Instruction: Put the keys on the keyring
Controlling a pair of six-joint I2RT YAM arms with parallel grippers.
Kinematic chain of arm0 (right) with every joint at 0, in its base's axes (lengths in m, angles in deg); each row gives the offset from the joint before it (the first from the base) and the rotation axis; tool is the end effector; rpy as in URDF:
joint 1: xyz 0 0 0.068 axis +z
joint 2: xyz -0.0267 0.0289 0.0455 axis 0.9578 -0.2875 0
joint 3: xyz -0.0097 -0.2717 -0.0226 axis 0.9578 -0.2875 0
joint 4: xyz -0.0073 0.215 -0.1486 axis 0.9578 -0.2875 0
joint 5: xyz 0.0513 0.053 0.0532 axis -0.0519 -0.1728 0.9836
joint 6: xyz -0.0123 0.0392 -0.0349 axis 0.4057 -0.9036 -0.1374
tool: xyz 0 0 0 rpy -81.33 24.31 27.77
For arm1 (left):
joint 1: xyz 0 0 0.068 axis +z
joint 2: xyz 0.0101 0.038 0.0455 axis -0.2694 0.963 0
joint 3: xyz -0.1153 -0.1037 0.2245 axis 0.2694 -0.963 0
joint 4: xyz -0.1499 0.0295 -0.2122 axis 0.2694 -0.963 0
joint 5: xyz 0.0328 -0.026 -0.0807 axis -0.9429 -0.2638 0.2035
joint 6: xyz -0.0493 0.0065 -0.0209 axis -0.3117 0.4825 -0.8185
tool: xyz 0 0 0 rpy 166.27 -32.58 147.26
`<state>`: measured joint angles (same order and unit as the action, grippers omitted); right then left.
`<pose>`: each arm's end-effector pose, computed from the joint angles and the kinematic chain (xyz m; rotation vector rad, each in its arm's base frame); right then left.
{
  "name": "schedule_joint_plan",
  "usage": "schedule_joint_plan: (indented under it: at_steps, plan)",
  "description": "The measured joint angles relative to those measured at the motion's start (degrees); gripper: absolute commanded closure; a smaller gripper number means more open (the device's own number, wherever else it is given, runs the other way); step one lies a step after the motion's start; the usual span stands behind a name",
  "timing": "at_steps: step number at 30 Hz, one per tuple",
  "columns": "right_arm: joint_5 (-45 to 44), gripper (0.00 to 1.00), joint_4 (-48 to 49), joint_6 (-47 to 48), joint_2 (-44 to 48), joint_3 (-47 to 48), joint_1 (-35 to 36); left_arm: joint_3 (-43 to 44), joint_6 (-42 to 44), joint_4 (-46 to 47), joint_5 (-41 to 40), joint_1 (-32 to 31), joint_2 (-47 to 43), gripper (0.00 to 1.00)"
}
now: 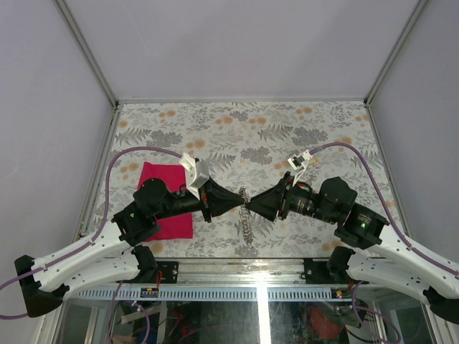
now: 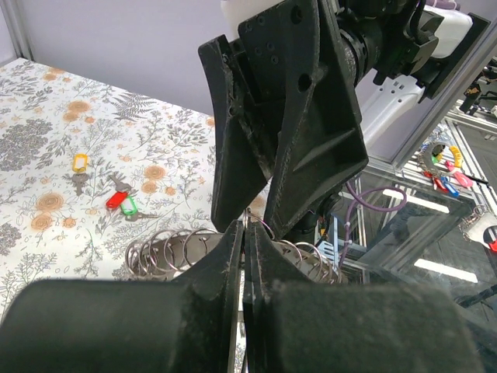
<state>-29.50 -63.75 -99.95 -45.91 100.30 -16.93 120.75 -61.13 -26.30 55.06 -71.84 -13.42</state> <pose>0.0882 0.1446 0.3679 -0.3984 1.7129 1.4517 0.0927 -0.1623 0.3610 0.8964 1.3255 -1.2287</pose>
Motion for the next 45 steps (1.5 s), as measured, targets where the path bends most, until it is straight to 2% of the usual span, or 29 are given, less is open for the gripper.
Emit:
schedule_joint_plan:
  at_steps: [14,32,35,43,45]
  plan:
    - [2.19,1.00,1.22,-0.92,0.68,-0.44,0.00,0.00,0.00,0.02,-0.11,0.00,0.00,1.00]
    - [1.81,0.99,-1.38,2.56,0.00,-0.39,0.00,0.00,0.02,-0.55,-0.15,0.00,-0.07,1.00]
    - [1.81,0.85,-1.40,3.17,-0.44,-0.37,0.00,0.00,0.02,-1.07,-0.13,0.00,-0.04,1.00]
    - [1.68,0.64,-1.95,5.81,1.25,-0.39,0.00,0.00,0.02,-1.05,-0.11,0.00,0.00,1.00]
    - [1.68,0.62,-0.66,7.96,3.45,-0.68,0.00,0.00,0.00,-0.79,-0.09,0.00,0.00,1.00]
